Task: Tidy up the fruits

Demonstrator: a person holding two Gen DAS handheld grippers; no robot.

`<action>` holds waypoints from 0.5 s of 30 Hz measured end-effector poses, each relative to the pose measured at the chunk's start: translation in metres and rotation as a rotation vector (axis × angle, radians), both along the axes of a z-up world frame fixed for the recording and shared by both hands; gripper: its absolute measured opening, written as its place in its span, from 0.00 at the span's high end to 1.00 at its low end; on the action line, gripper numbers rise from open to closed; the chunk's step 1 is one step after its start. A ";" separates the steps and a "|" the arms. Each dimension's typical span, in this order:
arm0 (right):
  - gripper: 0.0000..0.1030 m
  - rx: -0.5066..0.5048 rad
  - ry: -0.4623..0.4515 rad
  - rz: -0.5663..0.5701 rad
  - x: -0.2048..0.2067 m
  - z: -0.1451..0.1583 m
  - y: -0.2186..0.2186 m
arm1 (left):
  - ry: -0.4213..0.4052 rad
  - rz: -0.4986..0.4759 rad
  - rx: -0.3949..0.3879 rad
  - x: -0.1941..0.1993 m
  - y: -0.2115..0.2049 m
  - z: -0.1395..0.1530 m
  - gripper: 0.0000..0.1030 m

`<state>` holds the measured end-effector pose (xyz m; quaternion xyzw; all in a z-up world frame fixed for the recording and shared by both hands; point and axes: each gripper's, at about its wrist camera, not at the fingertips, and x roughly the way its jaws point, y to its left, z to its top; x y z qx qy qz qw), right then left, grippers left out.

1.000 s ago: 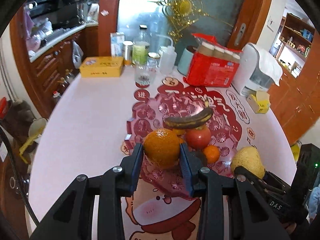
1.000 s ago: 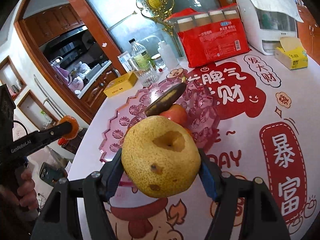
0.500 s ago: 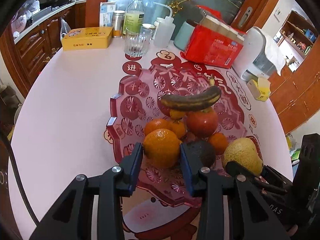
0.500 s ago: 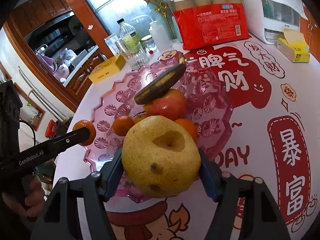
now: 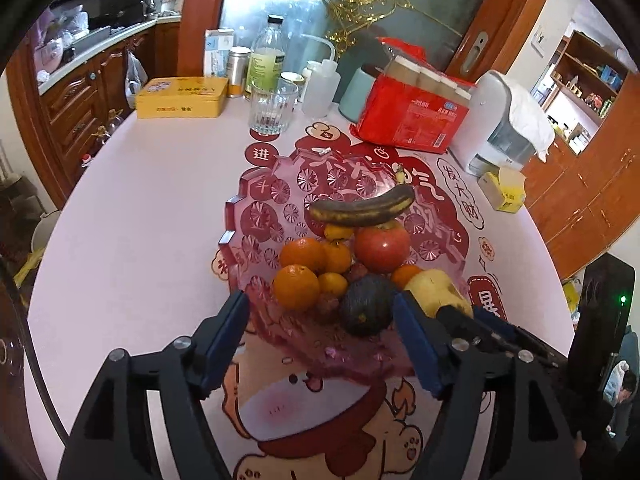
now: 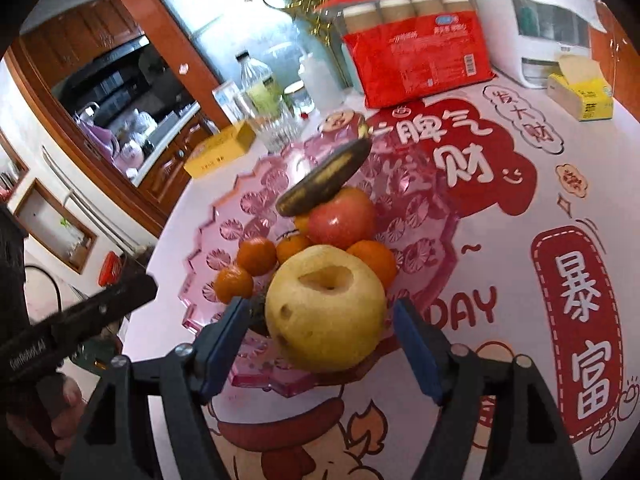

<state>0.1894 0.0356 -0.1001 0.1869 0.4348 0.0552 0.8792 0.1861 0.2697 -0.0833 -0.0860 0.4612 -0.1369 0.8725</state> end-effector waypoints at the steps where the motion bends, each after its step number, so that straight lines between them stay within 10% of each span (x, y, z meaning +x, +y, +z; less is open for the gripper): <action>1: 0.26 0.003 -0.009 -0.003 -0.004 0.003 -0.002 | -0.005 0.007 0.003 -0.006 0.001 0.002 0.26; 15: 0.13 -0.020 0.049 -0.049 -0.099 0.012 -0.059 | 0.097 0.113 0.074 -0.112 -0.019 -0.001 0.20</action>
